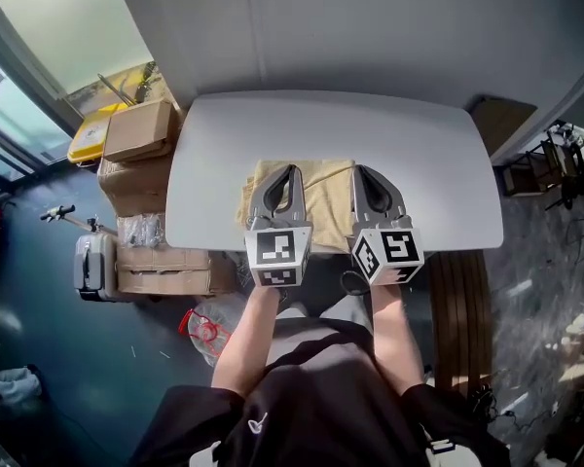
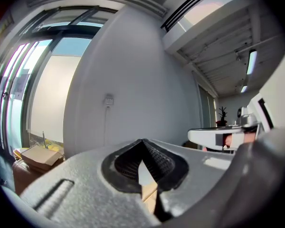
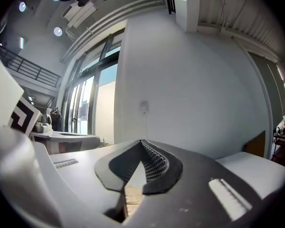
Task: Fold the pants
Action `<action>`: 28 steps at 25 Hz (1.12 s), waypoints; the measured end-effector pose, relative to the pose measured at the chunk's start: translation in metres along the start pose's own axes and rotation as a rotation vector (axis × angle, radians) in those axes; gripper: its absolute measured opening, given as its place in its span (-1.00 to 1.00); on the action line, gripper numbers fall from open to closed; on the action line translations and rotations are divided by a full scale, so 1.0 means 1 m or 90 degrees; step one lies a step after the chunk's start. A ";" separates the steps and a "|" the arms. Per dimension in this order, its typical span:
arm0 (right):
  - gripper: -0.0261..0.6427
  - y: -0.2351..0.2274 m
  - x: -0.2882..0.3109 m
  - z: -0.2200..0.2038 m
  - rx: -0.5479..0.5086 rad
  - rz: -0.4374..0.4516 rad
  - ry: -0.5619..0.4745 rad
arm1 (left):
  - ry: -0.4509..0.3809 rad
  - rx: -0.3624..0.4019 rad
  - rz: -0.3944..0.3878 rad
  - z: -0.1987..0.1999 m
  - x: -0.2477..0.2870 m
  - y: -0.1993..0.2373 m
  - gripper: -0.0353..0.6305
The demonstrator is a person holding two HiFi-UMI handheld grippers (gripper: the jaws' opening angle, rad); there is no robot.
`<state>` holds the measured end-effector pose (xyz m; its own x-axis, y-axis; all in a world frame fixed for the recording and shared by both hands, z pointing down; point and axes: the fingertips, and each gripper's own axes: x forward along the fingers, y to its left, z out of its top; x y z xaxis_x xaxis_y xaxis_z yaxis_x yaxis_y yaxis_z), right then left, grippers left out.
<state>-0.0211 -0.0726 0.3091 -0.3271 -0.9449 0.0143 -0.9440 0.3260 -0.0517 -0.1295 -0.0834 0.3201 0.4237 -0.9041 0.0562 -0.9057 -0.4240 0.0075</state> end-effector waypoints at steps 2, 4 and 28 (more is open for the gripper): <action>-0.91 0.001 -0.002 -0.001 -0.006 0.003 0.004 | -0.004 -0.001 0.005 0.000 -0.003 0.001 -0.88; -0.91 0.002 -0.003 -0.001 -0.012 0.007 0.007 | -0.011 -0.006 0.011 0.003 -0.004 0.003 -0.88; -0.91 0.011 -0.001 0.006 -0.044 0.012 0.005 | 0.003 -0.031 0.016 -0.015 -0.004 0.014 -0.88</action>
<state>-0.0310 -0.0686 0.3022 -0.3443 -0.9386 0.0216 -0.9386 0.3447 0.0167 -0.1441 -0.0853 0.3349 0.4002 -0.9143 0.0624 -0.9161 -0.3972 0.0552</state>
